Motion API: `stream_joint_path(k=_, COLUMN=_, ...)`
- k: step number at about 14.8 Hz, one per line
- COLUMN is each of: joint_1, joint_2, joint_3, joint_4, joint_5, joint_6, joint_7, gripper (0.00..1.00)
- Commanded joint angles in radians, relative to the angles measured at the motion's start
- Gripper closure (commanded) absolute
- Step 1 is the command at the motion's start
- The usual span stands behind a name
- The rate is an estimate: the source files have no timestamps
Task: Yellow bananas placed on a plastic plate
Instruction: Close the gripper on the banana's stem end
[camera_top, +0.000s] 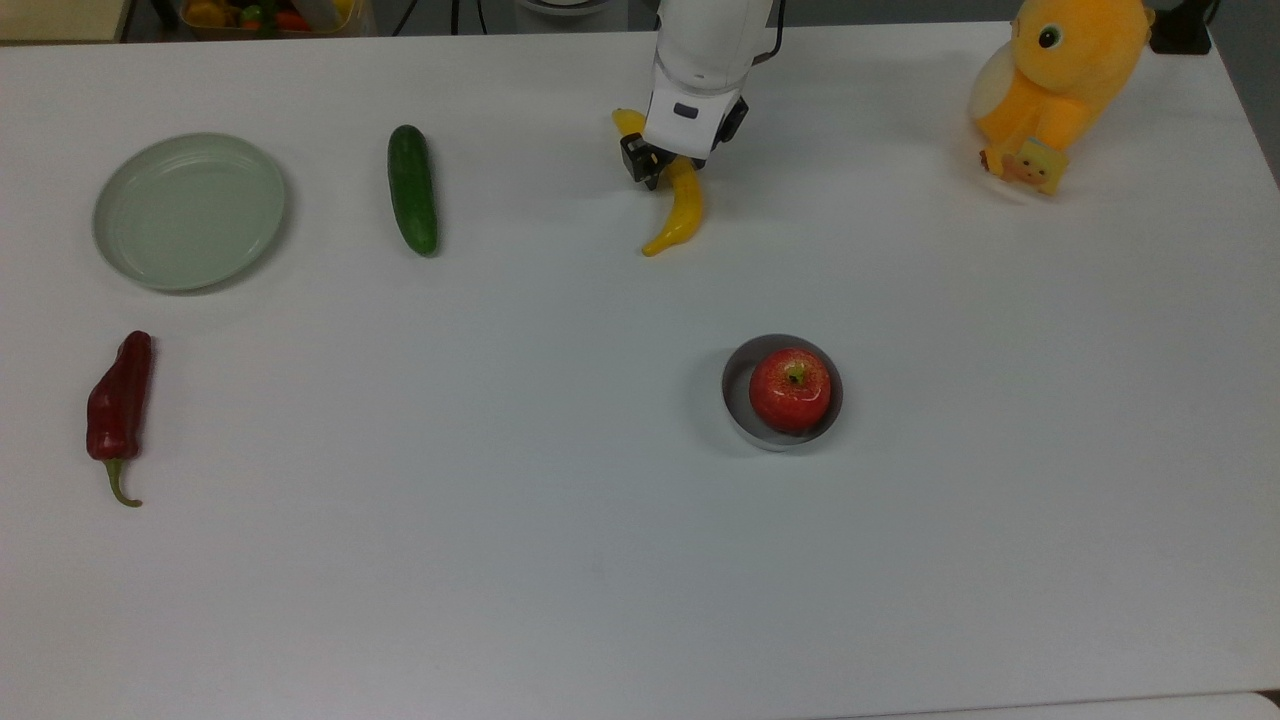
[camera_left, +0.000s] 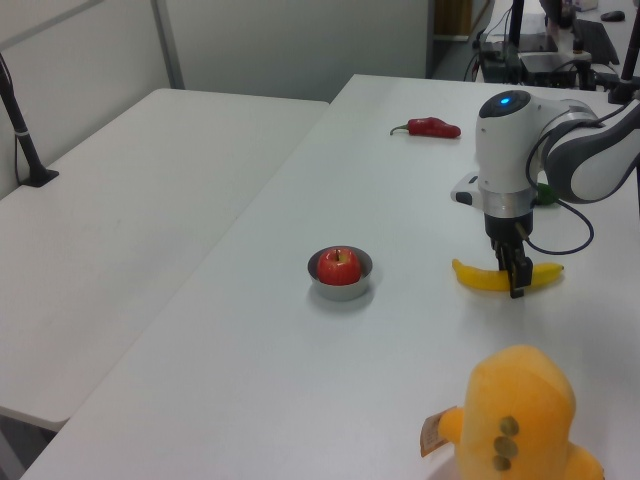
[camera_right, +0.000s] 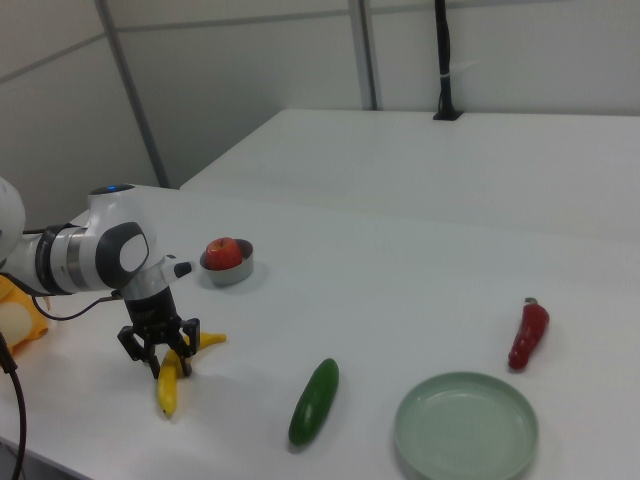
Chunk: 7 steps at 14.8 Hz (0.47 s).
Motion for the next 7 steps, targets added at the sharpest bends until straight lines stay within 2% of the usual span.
stream_joint_path(k=1, joint_1=0.013, joint_2=-0.001, joint_3=-0.002, joint_4=-0.009, joint_5=-0.022, joint_6=0.019, joint_7=0.060, gripper=0.84)
stream_joint_path(k=2, joint_1=0.013, joint_2=-0.001, joint_3=-0.002, joint_4=-0.009, joint_5=-0.022, joint_6=0.016, joint_7=0.063, gripper=0.96)
stream_joint_path(k=3, joint_1=0.013, joint_2=-0.003, joint_3=-0.002, joint_4=-0.007, joint_5=-0.022, joint_6=0.015, joint_7=0.063, gripper=1.00)
stream_joint_path(k=7, joint_1=0.011, joint_2=-0.015, joint_3=-0.002, joint_4=-0.001, joint_5=-0.022, joint_6=0.005, joint_7=0.082, gripper=1.00)
